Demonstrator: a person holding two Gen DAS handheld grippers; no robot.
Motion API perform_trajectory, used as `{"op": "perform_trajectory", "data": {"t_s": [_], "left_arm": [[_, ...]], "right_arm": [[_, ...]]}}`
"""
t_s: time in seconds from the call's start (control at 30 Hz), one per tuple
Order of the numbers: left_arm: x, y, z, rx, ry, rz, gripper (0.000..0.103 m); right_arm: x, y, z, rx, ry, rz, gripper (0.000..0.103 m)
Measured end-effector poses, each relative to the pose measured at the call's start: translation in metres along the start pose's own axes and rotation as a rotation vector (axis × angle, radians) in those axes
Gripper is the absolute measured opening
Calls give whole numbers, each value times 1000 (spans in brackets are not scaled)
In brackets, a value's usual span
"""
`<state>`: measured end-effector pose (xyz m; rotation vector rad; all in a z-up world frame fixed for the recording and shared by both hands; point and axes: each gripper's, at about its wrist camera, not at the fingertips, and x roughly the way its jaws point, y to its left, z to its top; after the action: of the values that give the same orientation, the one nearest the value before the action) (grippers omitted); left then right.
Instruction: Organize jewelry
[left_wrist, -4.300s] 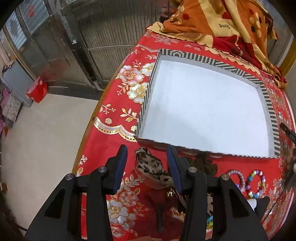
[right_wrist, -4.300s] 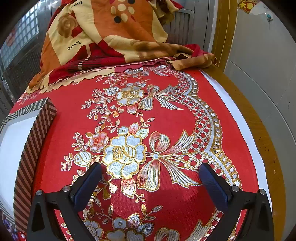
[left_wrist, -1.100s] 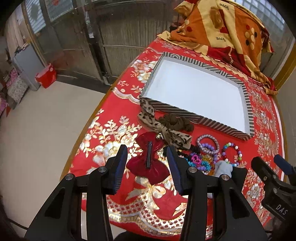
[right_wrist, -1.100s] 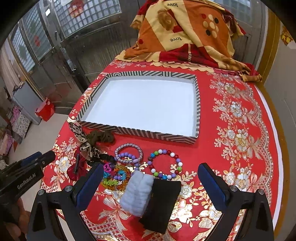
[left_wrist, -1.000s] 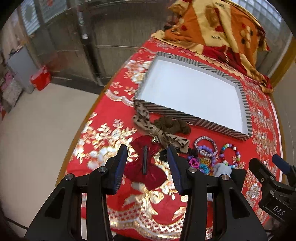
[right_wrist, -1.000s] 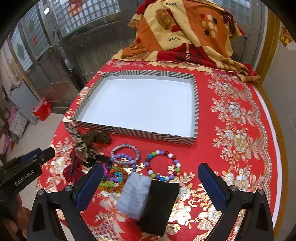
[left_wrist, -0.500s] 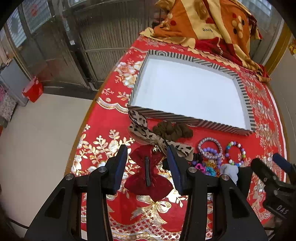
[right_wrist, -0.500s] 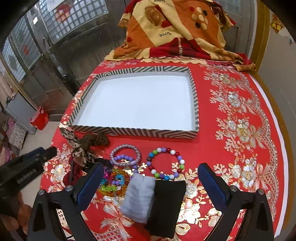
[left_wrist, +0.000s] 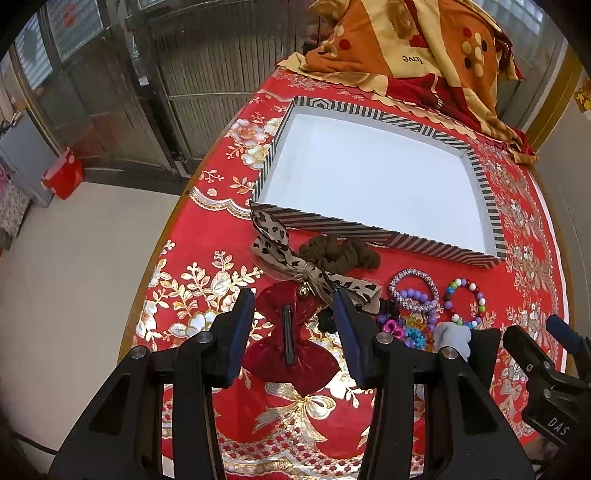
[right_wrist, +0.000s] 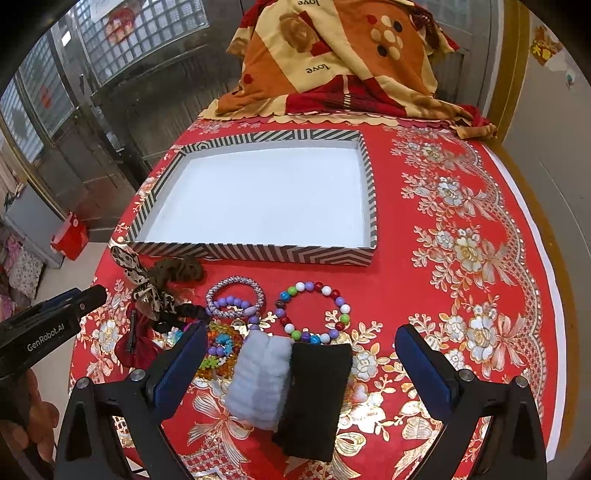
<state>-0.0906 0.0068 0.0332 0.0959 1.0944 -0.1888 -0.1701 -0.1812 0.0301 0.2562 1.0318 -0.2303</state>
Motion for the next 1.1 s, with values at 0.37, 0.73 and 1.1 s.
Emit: {"op": "perform_trajectory", "data": {"t_s": [0.37,0.73,1.1], "left_arm": [[-1,1,-6,0,6,12,44],[4,12,-8,-25,42,-18,44],[17,75,-2,-171,120,-101,45]], "right_arm": [[0,4,-7,-8,13,5,101],[1,2,-9,-21,25,17,101],[4,-40,-17,4,50,56,101]]}}
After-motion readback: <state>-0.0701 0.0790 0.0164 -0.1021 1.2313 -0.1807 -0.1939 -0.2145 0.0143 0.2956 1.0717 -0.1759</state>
